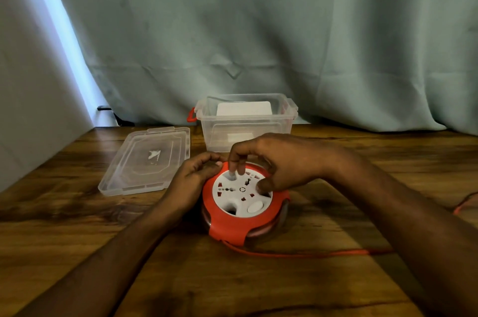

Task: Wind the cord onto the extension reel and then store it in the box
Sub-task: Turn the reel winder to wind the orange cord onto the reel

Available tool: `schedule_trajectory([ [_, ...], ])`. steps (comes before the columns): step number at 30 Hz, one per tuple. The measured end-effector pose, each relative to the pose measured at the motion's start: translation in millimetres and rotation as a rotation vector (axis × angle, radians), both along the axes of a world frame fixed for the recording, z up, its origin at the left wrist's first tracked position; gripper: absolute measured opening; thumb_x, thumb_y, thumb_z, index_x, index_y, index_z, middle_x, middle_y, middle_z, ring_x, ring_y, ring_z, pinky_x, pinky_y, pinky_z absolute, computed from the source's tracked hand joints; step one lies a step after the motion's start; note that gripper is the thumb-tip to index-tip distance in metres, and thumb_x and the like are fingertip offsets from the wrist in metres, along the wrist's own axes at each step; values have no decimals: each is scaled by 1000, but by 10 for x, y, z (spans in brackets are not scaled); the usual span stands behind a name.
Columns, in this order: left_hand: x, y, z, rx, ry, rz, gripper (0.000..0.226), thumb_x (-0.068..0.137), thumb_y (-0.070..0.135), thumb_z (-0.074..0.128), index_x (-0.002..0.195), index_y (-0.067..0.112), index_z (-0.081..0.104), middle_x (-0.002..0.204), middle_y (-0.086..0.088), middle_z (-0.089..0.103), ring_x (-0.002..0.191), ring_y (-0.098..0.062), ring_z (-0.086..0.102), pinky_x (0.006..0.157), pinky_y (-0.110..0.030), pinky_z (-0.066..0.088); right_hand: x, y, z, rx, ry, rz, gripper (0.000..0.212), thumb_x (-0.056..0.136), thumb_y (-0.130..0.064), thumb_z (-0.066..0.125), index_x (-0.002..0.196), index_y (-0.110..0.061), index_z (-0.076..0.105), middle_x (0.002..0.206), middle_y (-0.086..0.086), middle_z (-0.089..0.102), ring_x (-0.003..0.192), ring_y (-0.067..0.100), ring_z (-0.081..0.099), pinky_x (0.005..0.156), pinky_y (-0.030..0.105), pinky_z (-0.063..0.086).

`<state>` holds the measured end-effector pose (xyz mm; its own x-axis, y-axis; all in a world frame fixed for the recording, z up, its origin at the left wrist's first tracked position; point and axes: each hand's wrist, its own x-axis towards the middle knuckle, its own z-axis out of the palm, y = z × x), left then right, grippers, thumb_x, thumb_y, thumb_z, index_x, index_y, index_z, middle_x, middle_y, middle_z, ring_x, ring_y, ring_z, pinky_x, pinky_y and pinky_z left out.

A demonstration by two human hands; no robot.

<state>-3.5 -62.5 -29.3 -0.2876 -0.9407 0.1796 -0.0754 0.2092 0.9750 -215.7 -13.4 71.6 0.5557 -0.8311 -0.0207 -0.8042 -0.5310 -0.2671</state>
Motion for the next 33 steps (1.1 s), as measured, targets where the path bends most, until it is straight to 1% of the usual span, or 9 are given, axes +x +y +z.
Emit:
schedule_trajectory([
  [3,-1,-4,-10,-10,-10,6,23,105,14,53,109,21,74,102,-9,79,92,-31,77,79,-46,63,-12,-21,-33,4,-3,19,73,83,-18,86,141,-41,50,131,-23,61,92,-16,57,61,6,48],
  [6,1,5,-10,-14,-13,-1,23,106,16,53,108,23,74,100,-6,80,89,-27,78,72,-38,64,-37,-32,-27,54,-24,36,81,83,-11,85,149,-35,44,136,-18,63,77,-34,48,60,-2,41],
  [12,7,1,12,-26,-27,-21,20,104,14,55,112,20,73,101,-4,80,89,-23,78,66,-26,62,-23,-53,-89,96,-21,66,81,85,1,80,151,-29,43,139,-8,64,71,-40,42,58,-4,39],
  [18,9,1,9,2,11,-50,23,102,12,57,120,18,70,104,-12,79,89,-32,78,69,-36,64,-6,-54,-96,118,-75,56,90,76,-3,88,140,-36,33,128,-10,70,78,-31,53,55,3,45],
  [22,9,-7,-4,-2,42,-26,26,101,12,60,121,29,63,104,0,78,87,-26,79,63,-33,64,33,-45,-104,67,-42,14,97,71,-23,95,135,-44,24,119,-14,72,97,-5,61,65,12,51],
  [24,6,1,-13,-23,41,-3,26,102,12,60,119,31,62,103,2,77,86,-23,79,62,-30,63,44,-36,-110,25,-7,7,96,69,-31,96,133,-42,26,114,-12,71,97,5,63,71,22,56],
  [28,-7,15,-14,-64,2,73,26,103,17,59,108,42,64,111,-3,74,88,-23,78,71,-44,66,60,-4,-100,-61,51,11,77,67,-40,95,121,-41,41,110,-13,69,92,8,64,61,20,51],
  [31,-29,50,-1,-82,-10,134,21,104,19,55,105,38,63,111,-9,73,92,-32,76,79,-61,62,42,3,-93,-138,58,14,57,65,-42,94,97,-41,46,99,-15,64,90,5,58,59,23,45],
  [33,-64,104,7,-115,-34,169,17,106,19,52,102,34,60,104,-10,72,91,-34,74,79,-63,61,32,-6,-101,-190,89,7,54,64,-47,92,87,-39,44,88,-14,61,84,4,54,57,22,38],
])
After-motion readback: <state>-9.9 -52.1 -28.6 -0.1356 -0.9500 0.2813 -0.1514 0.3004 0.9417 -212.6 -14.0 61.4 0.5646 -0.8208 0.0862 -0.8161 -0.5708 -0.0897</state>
